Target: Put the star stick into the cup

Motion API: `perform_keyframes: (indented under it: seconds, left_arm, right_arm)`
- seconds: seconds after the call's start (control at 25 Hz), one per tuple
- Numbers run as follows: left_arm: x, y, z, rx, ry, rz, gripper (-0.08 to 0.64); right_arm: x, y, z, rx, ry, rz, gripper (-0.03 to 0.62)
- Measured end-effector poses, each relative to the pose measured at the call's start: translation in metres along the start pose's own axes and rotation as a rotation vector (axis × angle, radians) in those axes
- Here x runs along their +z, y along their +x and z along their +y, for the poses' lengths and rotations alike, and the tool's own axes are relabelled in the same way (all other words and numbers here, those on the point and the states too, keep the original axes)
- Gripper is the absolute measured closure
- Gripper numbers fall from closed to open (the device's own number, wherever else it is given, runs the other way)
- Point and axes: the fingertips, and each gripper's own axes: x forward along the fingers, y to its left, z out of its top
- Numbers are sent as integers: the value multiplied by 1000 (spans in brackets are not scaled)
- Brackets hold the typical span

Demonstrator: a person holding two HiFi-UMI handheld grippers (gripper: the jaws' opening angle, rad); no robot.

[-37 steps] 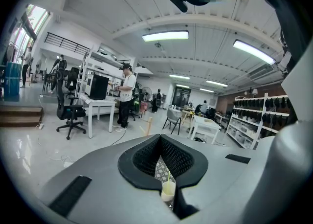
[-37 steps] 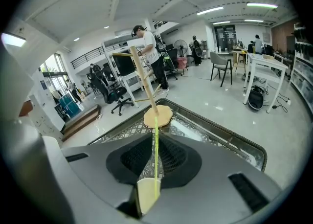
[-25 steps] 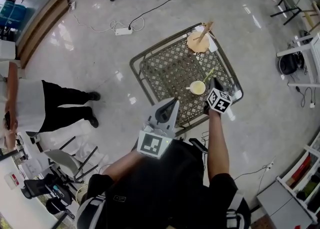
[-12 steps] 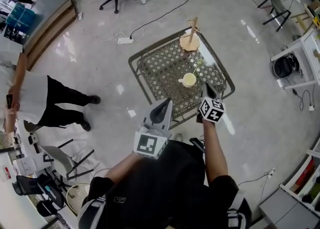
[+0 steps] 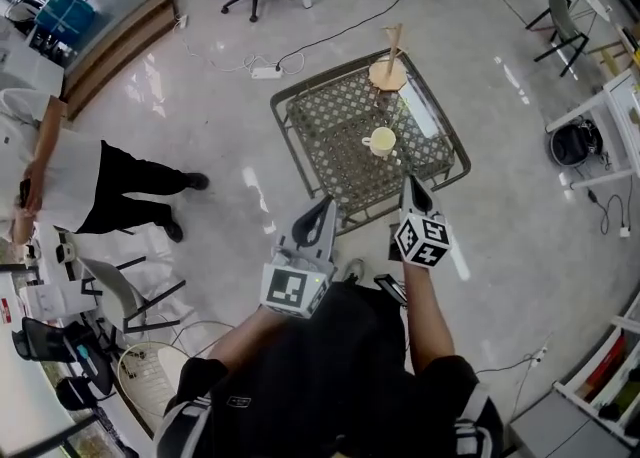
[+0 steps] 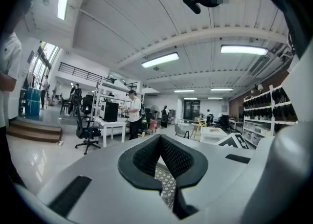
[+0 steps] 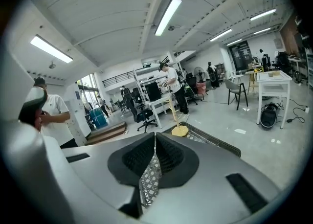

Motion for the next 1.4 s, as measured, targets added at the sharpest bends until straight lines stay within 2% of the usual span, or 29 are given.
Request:
perform_keyframes:
  seconds: [0.12,0.32,0.48,0.68,1.0,1.4]
  left_arm:
    - [8,-12,3,8,-20,-29,545]
    - [-2,-28,13,-17,-25,-9,545]
    - [14,-36,20,-18,-54,-53,545]
    - [13,-46,33,-20,-76,-57,545]
    - [7,-53,39,-41,-75,-60,545]
    - [4,-61,42,-58,-81,-59,545]
  right_arm:
    - [6,-22,21,16,-14,-35,575]
    - [16,-56,56,26,-42,-83,578]
    - [22,-83,87,31,-64,-110,578]
    - [26,-106,120,42,-93,-138,581]
    - [19,-124,137,35,-130,-139,581]
    - [14,-128,148,21,-128,-137,581]
